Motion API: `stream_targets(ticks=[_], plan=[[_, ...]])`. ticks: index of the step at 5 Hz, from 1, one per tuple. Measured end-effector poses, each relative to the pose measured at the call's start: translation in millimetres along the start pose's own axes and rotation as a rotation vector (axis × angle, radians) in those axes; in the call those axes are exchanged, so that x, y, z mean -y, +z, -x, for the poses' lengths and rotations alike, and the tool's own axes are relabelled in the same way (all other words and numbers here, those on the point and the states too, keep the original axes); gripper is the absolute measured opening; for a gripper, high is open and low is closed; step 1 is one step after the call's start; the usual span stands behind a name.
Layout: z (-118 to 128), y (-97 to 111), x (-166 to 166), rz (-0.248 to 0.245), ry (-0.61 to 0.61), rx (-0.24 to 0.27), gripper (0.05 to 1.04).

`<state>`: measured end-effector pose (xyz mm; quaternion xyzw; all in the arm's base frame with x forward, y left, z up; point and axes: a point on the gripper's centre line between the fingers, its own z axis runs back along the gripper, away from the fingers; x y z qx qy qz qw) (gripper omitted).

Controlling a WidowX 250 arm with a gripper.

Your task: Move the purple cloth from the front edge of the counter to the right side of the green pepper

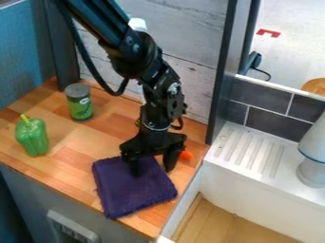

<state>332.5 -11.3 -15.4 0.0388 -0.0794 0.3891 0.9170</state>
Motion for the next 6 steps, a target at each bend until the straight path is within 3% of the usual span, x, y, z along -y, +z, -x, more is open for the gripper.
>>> stream_targets(ticks=[2, 6], plan=[[-43, -5, -25, 0.014, 0.125, -0.004, 1.005], [-111, -11, -82, -0.020, 0.283, 0.009, 1.003]])
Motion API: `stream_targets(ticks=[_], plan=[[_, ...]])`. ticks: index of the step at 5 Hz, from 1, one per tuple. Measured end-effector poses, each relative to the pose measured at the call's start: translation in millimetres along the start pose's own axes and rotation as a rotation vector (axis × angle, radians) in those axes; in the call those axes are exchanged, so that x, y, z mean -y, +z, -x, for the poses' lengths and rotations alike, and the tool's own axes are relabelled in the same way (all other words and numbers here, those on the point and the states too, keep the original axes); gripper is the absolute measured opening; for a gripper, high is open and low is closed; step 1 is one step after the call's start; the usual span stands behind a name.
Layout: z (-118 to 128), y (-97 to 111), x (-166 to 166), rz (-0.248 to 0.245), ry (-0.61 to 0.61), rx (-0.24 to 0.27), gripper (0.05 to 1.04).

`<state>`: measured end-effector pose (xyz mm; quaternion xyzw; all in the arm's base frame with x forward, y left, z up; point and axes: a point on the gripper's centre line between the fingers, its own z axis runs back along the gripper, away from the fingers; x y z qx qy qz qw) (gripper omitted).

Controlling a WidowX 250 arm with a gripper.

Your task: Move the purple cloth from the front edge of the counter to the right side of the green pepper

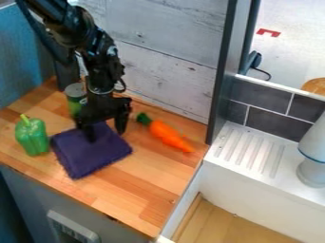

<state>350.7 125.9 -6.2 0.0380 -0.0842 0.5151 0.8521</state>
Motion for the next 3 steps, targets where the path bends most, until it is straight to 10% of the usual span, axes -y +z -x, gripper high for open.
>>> stream_targets(ticks=[3], plan=[[16, 31, 9, 0.062, 0.009, 0.028, 1.003]])
